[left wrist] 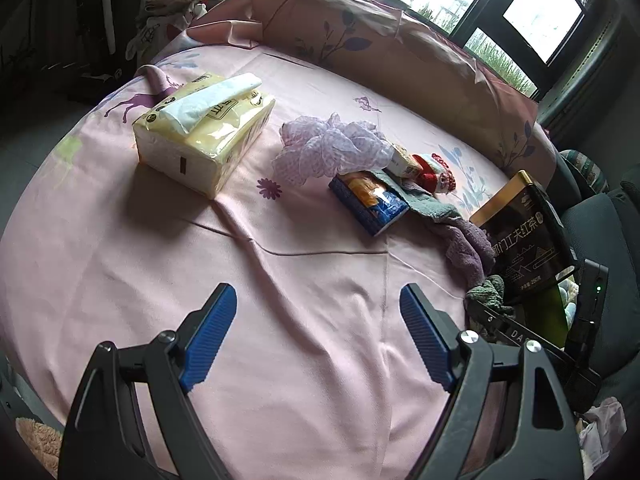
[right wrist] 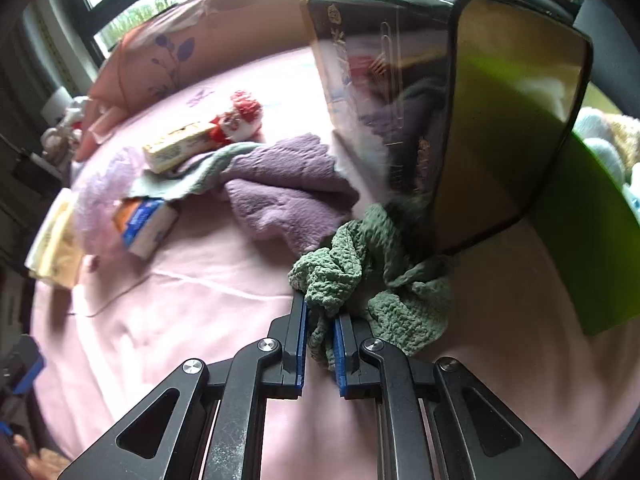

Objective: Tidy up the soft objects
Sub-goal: 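Grasp the green knitted cloth beside the tea tin with the right gripper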

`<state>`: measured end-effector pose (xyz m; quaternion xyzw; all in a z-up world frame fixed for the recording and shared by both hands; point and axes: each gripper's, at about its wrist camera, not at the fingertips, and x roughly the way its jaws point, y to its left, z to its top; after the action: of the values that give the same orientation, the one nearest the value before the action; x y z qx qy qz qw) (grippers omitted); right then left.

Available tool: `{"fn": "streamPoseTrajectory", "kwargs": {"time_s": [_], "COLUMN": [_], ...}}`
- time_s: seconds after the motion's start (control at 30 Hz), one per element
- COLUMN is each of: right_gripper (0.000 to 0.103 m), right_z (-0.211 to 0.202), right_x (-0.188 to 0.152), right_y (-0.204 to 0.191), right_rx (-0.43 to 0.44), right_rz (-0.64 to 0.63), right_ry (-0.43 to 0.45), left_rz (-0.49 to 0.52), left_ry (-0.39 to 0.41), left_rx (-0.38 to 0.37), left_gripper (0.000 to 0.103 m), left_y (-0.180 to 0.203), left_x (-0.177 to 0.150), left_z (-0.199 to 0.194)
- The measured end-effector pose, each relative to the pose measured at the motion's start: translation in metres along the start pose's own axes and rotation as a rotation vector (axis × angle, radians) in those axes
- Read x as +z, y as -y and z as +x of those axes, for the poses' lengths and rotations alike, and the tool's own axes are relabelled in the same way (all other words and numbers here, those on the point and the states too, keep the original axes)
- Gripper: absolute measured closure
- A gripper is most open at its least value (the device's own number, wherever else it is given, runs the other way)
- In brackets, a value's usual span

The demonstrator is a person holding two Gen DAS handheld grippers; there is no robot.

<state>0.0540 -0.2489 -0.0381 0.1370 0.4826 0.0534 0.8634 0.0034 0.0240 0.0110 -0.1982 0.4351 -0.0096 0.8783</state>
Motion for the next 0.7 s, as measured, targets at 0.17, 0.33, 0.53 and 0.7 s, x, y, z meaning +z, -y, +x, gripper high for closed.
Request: {"fn": "streamPoseTrajectory", "kwargs": {"time_s": [0.17, 0.33, 0.53, 0.7], "right_gripper": [0.091, 0.09, 0.089, 0.034], "right_z": [-0.006, -0.01, -0.002, -0.015], "right_x": [-0.008, -0.016, -0.022, -0.013], "right_y": [-0.021, -0.05, -0.063, -0.052], "right_rx": [0.187, 0.292, 0.278, 0.233], "right_rz": [-0.031, -0.094, -0.141, -0.135], "right_ry": [-0.052, -0.102, -0.187, -0.135], "left_rz": [-0.006, -0.024, -0.039, -0.034], "left_ry": [0.004, -0.007, -0.042, -0.062], "left_rx": [0.001, 0.014, 0.028, 0.026], "left_gripper": [0.02, 0.02, 0.02, 0.02], "left_y": [-0.001, -0.007, -0.01, -0.007], "left_x": [0.0, 0.001, -0.002, -0.005], "left_z": [-0.003, -0.001, 0.005, 0.009]}}
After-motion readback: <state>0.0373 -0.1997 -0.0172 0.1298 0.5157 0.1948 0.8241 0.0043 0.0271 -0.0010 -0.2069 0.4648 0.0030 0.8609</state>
